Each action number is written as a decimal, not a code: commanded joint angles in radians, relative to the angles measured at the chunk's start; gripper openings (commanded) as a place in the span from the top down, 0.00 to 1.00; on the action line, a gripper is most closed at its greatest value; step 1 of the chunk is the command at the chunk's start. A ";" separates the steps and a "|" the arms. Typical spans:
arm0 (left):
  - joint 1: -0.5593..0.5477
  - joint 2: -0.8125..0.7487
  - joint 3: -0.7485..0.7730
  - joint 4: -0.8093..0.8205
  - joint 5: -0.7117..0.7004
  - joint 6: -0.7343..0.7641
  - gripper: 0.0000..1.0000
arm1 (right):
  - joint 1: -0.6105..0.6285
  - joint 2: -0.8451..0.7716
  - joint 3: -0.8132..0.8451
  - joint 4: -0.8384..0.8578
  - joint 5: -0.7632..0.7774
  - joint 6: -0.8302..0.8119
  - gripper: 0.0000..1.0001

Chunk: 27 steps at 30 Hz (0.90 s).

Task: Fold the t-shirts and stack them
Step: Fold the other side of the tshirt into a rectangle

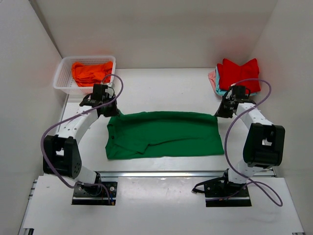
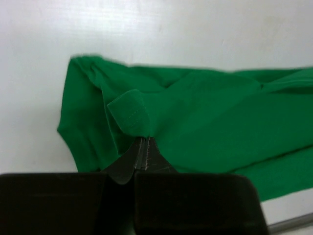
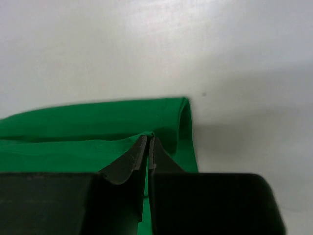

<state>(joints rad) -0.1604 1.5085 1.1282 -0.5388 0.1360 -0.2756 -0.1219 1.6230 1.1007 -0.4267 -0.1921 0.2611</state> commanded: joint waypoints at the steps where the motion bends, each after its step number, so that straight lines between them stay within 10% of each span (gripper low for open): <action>1: -0.007 -0.120 -0.083 -0.016 0.016 -0.004 1.00 | -0.013 -0.095 -0.079 0.029 -0.023 -0.013 1.00; 27: -0.071 -0.458 -0.438 -0.085 0.030 -0.065 1.00 | -0.048 -0.292 -0.361 0.025 0.005 -0.036 1.00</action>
<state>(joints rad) -0.2138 1.0924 0.6949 -0.6113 0.1474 -0.3271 -0.1772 1.3502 0.7471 -0.4274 -0.1997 0.2352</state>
